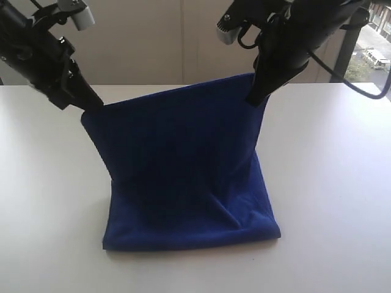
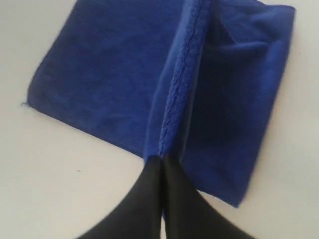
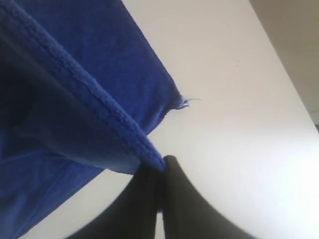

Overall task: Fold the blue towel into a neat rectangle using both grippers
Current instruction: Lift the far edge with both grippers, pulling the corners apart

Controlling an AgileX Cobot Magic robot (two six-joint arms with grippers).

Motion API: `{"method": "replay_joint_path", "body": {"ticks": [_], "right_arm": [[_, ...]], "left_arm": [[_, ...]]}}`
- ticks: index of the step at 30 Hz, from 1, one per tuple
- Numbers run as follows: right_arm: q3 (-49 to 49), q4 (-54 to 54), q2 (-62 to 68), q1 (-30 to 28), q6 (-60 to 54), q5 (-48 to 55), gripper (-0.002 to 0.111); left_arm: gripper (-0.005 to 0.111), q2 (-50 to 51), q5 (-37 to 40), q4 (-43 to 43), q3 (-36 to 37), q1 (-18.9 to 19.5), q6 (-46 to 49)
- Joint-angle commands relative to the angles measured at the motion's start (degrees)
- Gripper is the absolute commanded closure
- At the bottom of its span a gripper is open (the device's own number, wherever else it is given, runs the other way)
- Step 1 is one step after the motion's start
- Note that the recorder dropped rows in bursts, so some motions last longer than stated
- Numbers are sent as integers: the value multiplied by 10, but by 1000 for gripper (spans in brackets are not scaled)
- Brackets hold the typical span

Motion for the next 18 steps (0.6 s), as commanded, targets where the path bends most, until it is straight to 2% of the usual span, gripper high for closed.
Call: {"method": "replay_joint_path", "body": {"ticks": [1,8,14,18], "right_arm": [[4,-73,35,-2,36,-43,108],[4,-186,88,-2,114,-113,108],[4,-215,101,-2,127,-149,108],[-10,-218,91,-2,127,-106,108]], "left_arm": [[107,10,-74,2,6,-1,15],[107,41,-160,2,6,-1,37],[107,63,-164,2,6,-1,39],[107,51,-139,2,5,-1,39]]}}
